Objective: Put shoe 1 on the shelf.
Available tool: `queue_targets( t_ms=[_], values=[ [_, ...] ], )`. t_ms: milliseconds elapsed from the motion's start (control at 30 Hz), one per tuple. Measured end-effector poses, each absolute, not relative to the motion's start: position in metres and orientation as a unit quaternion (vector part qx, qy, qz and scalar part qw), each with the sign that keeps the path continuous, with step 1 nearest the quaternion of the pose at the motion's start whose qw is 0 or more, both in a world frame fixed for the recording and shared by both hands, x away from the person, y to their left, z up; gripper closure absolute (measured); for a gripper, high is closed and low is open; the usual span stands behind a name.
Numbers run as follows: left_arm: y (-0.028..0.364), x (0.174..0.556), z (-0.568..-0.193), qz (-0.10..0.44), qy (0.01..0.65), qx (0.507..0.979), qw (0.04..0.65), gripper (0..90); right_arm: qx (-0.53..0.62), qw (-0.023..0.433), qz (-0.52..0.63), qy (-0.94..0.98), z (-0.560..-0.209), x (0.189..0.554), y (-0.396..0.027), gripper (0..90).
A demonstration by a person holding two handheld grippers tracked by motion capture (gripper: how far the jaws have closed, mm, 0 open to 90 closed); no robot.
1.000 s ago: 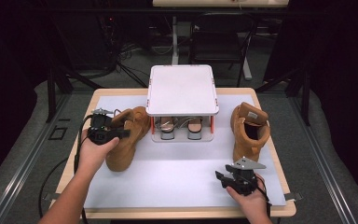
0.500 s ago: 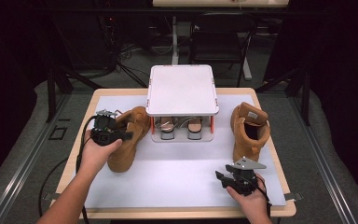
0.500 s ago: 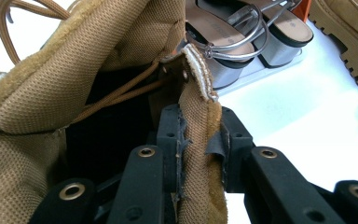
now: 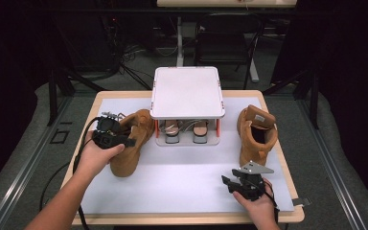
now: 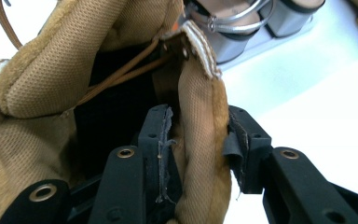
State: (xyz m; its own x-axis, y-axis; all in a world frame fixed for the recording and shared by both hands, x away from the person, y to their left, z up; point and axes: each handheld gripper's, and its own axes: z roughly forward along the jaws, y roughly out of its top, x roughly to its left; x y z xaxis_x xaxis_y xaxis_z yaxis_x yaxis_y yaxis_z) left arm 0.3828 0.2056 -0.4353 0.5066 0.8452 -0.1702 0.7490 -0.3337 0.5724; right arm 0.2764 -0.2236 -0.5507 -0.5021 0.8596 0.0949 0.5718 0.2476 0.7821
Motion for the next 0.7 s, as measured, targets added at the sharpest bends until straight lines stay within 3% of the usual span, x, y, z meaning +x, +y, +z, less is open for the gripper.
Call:
queue_targets(
  t_ms=[700],
  values=[
    [0.196,0.384,-0.424,0.060,0.467,0.863,0.182,60.2,0.465,0.179,0.399,0.770,-0.550,0.276,-0.225,49.2]
  ],
)
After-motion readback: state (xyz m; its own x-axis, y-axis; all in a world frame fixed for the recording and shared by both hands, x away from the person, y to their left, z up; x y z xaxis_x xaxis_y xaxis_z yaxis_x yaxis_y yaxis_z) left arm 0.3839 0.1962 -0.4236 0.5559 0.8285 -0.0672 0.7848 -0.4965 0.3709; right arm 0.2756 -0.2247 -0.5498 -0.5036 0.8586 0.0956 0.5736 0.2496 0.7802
